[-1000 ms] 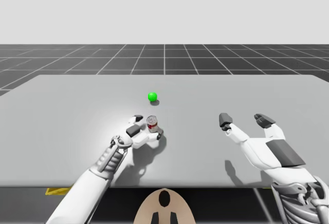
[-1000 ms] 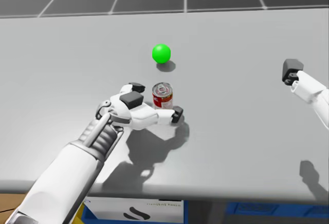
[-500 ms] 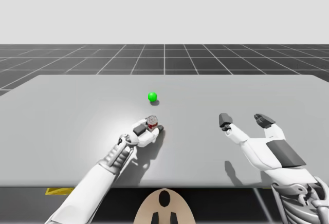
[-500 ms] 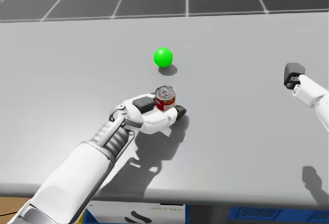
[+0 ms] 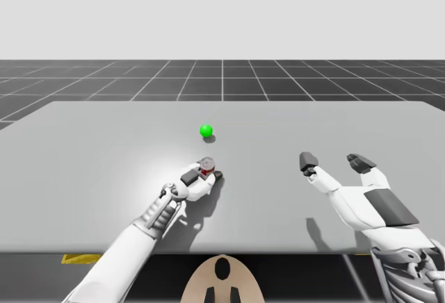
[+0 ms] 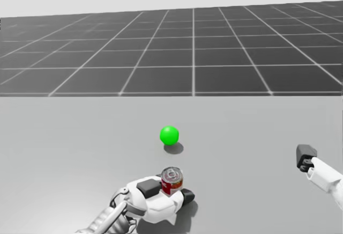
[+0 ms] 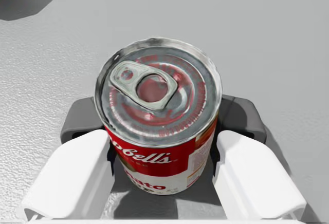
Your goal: Watch the red light. When it turns green, pick up the object.
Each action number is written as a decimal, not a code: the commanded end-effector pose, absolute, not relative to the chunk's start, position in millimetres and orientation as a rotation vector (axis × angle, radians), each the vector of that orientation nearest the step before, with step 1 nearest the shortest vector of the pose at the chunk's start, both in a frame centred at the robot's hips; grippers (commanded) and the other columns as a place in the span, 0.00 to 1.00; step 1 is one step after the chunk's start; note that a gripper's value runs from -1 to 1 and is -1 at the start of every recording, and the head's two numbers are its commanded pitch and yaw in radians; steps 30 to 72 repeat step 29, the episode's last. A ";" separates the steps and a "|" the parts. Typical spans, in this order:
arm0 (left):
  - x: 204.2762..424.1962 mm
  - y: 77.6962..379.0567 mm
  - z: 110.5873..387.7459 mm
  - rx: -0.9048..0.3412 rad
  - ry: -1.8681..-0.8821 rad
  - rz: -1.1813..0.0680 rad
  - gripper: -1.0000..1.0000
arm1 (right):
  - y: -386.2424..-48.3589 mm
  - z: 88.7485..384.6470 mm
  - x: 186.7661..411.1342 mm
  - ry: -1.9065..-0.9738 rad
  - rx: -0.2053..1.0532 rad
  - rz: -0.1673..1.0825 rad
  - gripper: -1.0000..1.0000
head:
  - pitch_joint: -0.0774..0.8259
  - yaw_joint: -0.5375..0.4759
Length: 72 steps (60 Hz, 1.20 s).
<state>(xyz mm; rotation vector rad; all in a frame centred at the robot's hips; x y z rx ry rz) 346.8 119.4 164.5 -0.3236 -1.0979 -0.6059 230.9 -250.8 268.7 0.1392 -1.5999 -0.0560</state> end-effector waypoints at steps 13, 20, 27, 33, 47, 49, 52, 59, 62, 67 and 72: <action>338.7 125.7 267.4 -0.388 -1.266 -0.541 1.00 | -251.9 264.3 233.1 -1.575 0.168 -0.056 0.00 | 0.39 0.61; 331.3 135.4 315.7 -0.377 -1.358 -0.519 1.00 | -252.5 262.1 232.4 -1.560 0.199 -0.009 0.00 | 0.38 0.61; 317.9 138.7 363.7 -0.384 -1.461 -0.510 1.00 | -250.5 257.4 232.7 -1.532 0.197 0.025 0.00 | 0.36 0.61; 312.3 139.4 381.2 -0.382 -1.502 -0.510 1.00 | -250.0 256.3 232.4 -1.533 0.190 0.035 0.00 | 0.36 0.61; 312.3 139.4 381.2 -0.382 -1.502 -0.510 1.00 | -250.0 256.3 232.4 -1.533 0.190 0.035 0.00 | 0.36 0.61; 312.3 139.4 381.2 -0.382 -1.502 -0.510 1.00 | -250.0 256.3 232.4 -1.533 0.190 0.035 0.00 | 0.36 0.61; 312.3 139.4 381.2 -0.382 -1.502 -0.510 1.00 | -250.0 256.3 232.4 -1.533 0.190 0.035 0.00 | 0.36 0.61; 312.3 139.4 381.2 -0.382 -1.502 -0.510 1.00 | -250.0 256.3 232.4 -1.533 0.190 0.035 0.00 | 0.36 0.61; 312.3 139.4 381.2 -0.382 -1.502 -0.510 1.00 | -250.0 256.3 232.4 -1.533 0.190 0.035 0.00 | 0.36 0.61; 312.3 139.4 381.2 -0.382 -1.502 -0.510 1.00 | -250.0 256.3 232.4 -1.533 0.190 0.035 0.00 | 0.36 0.61; 312.3 139.4 381.2 -0.382 -1.502 -0.510 1.00 | -250.0 256.3 232.4 -1.533 0.190 0.035 0.00 | 0.36 0.61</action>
